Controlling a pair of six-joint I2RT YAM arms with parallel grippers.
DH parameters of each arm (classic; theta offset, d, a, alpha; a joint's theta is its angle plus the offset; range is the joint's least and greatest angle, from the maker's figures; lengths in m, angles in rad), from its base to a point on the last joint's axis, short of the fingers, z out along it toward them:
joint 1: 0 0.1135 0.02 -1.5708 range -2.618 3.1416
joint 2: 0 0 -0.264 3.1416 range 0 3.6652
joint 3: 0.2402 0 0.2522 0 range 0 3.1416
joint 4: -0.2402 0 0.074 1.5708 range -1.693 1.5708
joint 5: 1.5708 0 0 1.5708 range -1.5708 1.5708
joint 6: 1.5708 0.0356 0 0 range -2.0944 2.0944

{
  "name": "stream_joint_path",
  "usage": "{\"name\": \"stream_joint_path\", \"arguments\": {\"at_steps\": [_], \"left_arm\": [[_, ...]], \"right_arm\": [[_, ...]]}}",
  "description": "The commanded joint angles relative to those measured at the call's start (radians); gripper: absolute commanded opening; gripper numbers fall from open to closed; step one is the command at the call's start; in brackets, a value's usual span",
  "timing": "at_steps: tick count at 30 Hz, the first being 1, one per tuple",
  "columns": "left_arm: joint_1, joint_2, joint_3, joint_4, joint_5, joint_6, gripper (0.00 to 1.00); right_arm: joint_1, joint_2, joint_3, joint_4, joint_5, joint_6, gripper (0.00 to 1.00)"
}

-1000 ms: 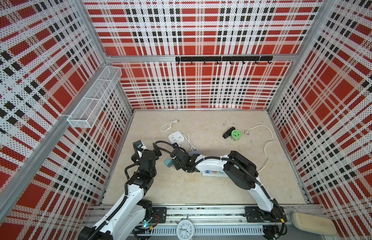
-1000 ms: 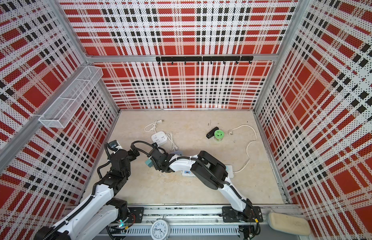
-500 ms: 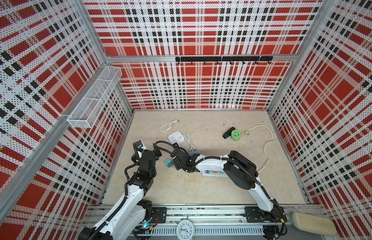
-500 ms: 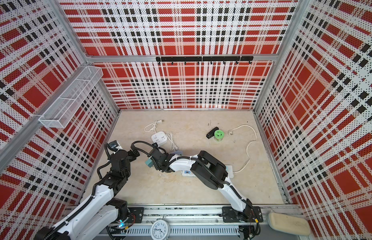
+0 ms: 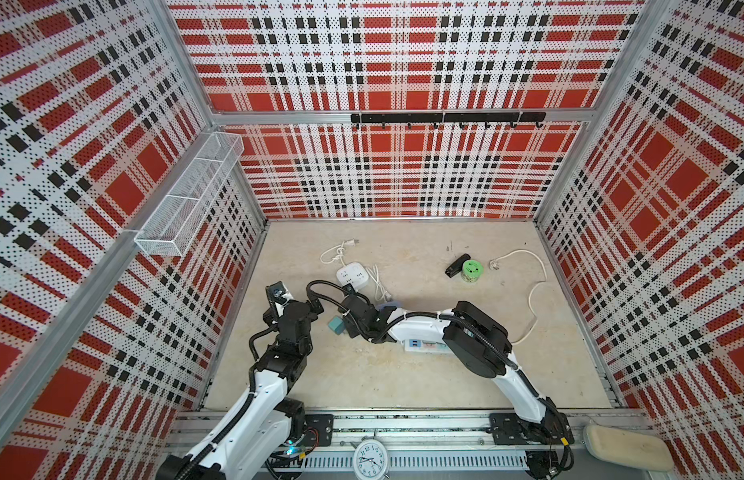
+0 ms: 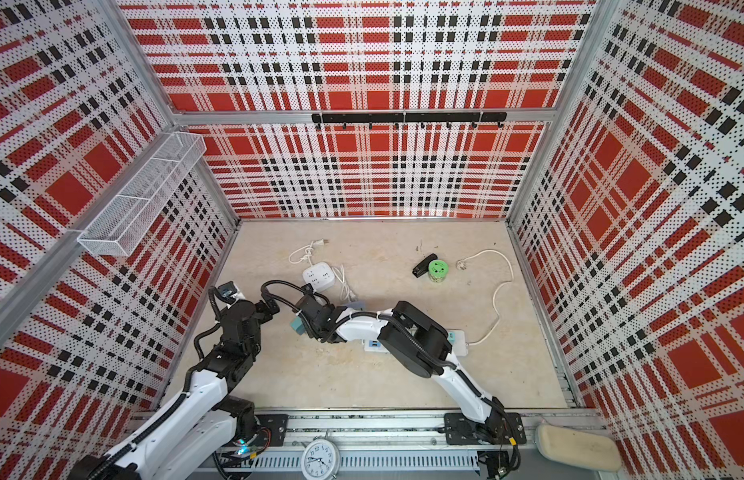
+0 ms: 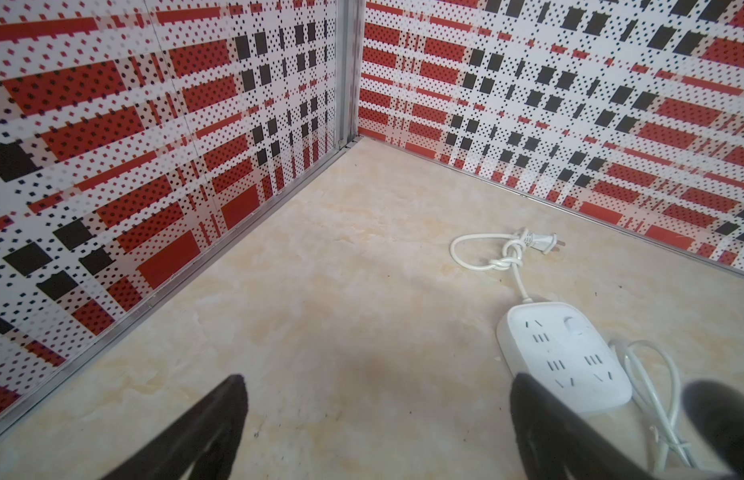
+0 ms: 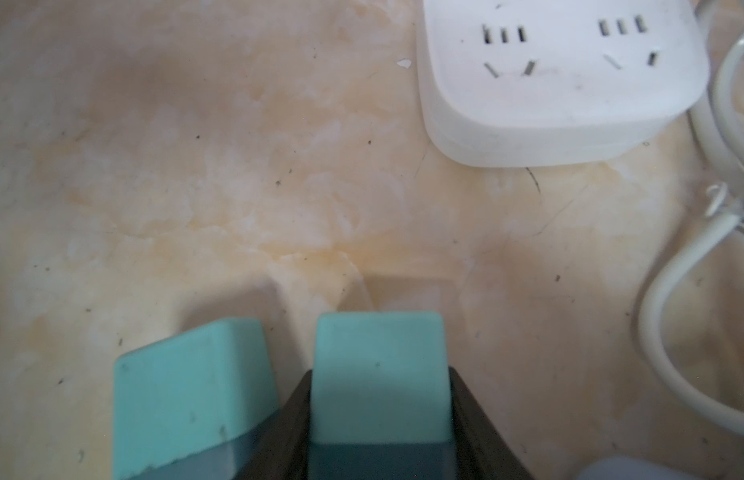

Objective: Insert the plug
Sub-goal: 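Close the right gripper on the teal adapter, then lift the teal adapter off the table with the right gripper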

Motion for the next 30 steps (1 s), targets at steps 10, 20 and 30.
{"name": "stream_joint_path", "arguments": {"at_steps": [10, 20, 30], "left_arm": [[0.028, -0.029, -0.022, 0.026, 0.025, -0.032, 0.99], [0.089, -0.022, -0.034, 0.065, 0.158, -0.022, 0.99], [0.119, 0.135, 0.039, 0.135, 0.469, -0.039, 0.99]], "right_arm": [[-0.009, -0.113, -0.002, 0.043, -0.018, -0.066, 0.27], [-0.047, -0.292, -0.124, 0.112, -0.014, -0.097, 0.21], [-0.046, -0.781, -0.719, 0.517, 0.135, -0.314, 0.18]]}}
